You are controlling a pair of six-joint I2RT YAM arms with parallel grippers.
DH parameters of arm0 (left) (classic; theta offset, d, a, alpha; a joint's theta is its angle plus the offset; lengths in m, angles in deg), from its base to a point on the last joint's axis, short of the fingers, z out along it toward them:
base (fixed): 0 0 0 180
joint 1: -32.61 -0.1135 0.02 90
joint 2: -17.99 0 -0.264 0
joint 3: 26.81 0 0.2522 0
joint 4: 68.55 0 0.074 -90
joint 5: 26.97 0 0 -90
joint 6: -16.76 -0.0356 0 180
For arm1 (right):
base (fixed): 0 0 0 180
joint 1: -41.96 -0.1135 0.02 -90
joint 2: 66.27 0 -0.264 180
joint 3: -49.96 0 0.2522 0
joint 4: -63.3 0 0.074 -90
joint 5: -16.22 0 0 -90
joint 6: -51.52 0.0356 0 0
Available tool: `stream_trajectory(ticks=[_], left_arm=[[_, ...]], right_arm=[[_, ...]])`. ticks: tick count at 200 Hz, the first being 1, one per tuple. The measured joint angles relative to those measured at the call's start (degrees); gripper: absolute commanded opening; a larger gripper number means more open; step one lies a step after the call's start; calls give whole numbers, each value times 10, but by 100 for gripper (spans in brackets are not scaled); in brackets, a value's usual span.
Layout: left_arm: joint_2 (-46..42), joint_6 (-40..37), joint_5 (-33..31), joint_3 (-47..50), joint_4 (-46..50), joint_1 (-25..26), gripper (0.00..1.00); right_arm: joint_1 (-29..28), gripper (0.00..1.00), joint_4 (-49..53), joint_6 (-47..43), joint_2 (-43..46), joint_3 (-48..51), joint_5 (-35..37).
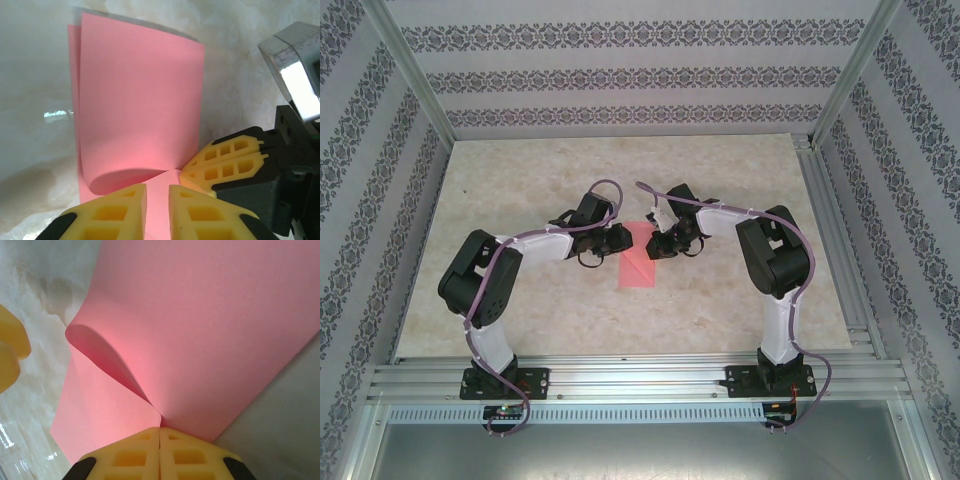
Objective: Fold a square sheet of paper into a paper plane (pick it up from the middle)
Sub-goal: Fold the triangle a second time at the center of the table.
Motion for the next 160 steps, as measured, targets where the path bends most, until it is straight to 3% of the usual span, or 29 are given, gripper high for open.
stream_trajectory(ticks=[59, 147, 160], left_arm=[[39, 9, 11, 4, -26, 0, 13], [55, 14, 5, 20, -52, -2, 14], [55, 13, 4, 17, -47, -2, 14]], right_arm=[[0, 7, -1, 0, 0, 0, 0], [-2, 7, -1, 2, -1, -2, 2], [-2, 12, -1, 3, -1, -2, 2]])
